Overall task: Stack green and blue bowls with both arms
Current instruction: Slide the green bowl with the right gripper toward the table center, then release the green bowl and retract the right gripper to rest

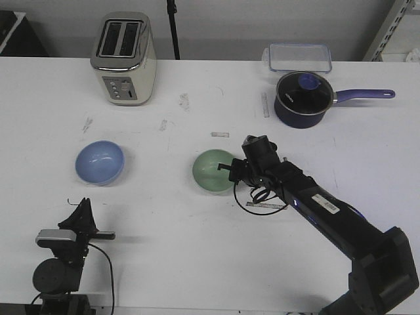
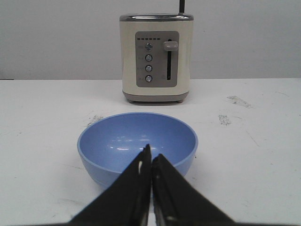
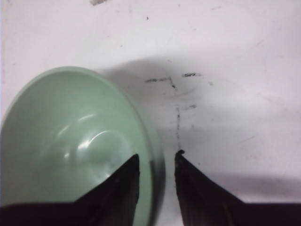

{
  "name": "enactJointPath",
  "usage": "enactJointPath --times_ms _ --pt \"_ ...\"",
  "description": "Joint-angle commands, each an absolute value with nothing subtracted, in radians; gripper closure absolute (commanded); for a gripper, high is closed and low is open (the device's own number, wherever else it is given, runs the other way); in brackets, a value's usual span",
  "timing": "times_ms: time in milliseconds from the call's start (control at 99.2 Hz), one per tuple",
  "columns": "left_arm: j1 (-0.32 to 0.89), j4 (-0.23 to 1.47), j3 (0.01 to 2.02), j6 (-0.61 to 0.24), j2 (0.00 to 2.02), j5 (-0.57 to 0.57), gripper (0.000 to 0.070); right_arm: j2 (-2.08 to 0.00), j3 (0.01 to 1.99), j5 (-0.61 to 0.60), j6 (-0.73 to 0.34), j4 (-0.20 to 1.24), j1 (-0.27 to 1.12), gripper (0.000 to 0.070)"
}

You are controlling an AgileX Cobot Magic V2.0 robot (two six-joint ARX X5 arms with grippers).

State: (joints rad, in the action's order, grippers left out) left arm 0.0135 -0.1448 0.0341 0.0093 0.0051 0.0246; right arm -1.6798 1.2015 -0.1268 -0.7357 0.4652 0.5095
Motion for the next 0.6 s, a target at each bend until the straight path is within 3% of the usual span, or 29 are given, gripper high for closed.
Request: enactJointPath --times_ms 0,91,232,312,594 --pt "0.013 -0.158 0.012 0.014 0.003 0.027 0.0698 -1.704 1.213 -0.122 -0.744 0.458 0.518 0.0526" --pt "0.013 -0.158 0.012 0.014 0.003 0.027 0.0698 -1.704 1.213 -0.105 -0.744 0.457 0.518 0.0499" --pt "0.013 -0.158 0.012 0.014 0.003 0.027 0.0698 -1.702 1.213 -0.097 -0.744 0.457 0.518 0.0304" --pt "0.013 -0.158 0.012 0.014 0.003 0.027 0.0698 -1.695 1.213 -0.096 -0.743 0.458 0.518 0.0235" --pt "0.013 -0.158 0.012 0.014 0.003 0.027 0.0698 -1.613 1.213 -0.019 -0.665 0.453 0.519 0.0224"
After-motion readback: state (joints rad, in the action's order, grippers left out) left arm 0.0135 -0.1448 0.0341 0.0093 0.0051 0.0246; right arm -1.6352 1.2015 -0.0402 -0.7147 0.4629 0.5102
